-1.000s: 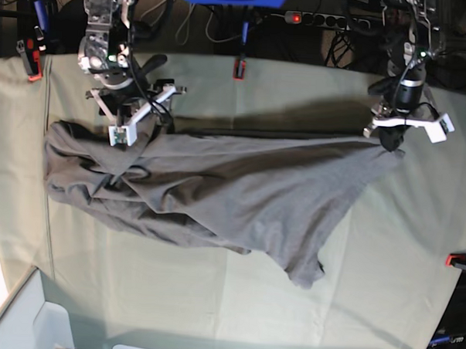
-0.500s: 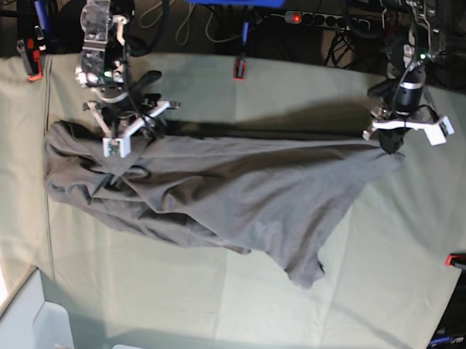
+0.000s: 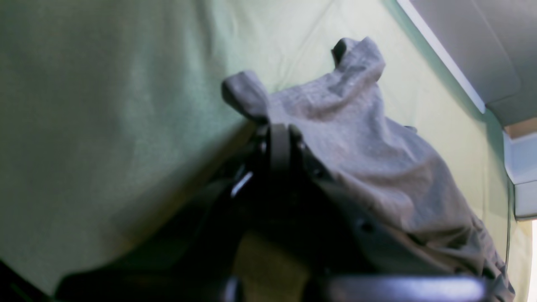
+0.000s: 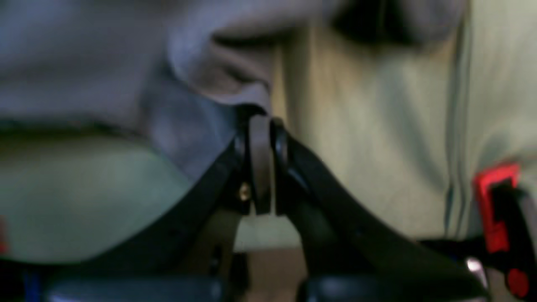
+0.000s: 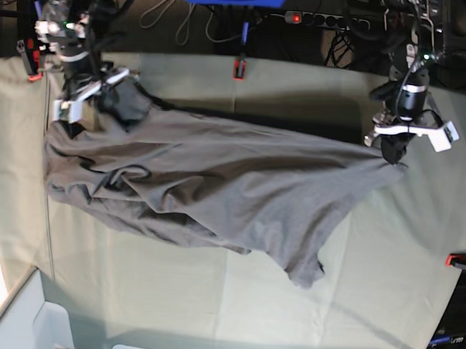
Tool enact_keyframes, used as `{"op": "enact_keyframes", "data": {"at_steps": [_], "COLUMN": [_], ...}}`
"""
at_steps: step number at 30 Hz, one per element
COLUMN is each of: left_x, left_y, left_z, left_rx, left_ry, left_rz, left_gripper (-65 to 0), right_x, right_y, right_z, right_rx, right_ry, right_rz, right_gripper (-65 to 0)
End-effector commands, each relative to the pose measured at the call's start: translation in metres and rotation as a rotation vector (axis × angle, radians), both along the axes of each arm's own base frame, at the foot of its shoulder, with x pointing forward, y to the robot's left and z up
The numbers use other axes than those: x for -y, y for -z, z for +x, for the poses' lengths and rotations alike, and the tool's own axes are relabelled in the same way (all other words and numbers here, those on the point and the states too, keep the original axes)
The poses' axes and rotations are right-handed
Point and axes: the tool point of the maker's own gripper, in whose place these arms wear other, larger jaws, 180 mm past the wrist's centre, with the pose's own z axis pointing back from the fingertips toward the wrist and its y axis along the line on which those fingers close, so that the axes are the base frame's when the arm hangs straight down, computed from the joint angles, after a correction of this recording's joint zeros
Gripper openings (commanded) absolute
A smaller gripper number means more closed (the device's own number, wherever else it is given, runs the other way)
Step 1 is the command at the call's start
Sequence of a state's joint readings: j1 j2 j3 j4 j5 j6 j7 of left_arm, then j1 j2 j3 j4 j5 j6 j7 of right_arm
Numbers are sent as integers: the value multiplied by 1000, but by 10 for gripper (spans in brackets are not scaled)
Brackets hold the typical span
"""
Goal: Layout the t-shirt on the table in an organized manner, then fold the t-shirt properly
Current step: 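Hold the t-shirt with both grippers and adjust the right gripper's grip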
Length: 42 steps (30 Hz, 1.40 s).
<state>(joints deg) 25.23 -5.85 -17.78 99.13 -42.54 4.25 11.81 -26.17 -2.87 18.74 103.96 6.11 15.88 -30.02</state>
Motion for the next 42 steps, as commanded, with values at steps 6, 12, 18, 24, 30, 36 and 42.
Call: {"op": "enact_keyframes", "data": {"at_steps": [6, 12, 18, 24, 30, 36, 42], "left_x": [-3, 0, 2, 1, -1, -2, -2], "left_y": [-12, -14, -21, -21, -7, -4, -5], "left_z": [-9, -13, -1, 3, 1, 1, 1], "left_rx": [26, 26, 55, 58, 24, 18, 20], "left_ry": [3, 12, 18, 17, 8, 6, 6], "left_rz": [24, 24, 24, 25, 18, 16, 16], "left_gripper": [-649, -649, -649, -649, -649, -649, -649], "right_x": [30, 43, 37, 18, -17, -31, -27], "right_y": [-45, -60, -59, -21, 7, 7, 26], "right_z": [-2, 1, 2, -7, -11, 3, 13], "right_rx": [137, 189, 191, 105, 40, 58, 29], "right_ry": [-1, -43, -78, -93, -161, -192, -175], "right_rz": [12, 2, 9, 99, 186, 210, 241], "right_gripper": [-650, -650, -650, -650, -455, -210, -169]}}
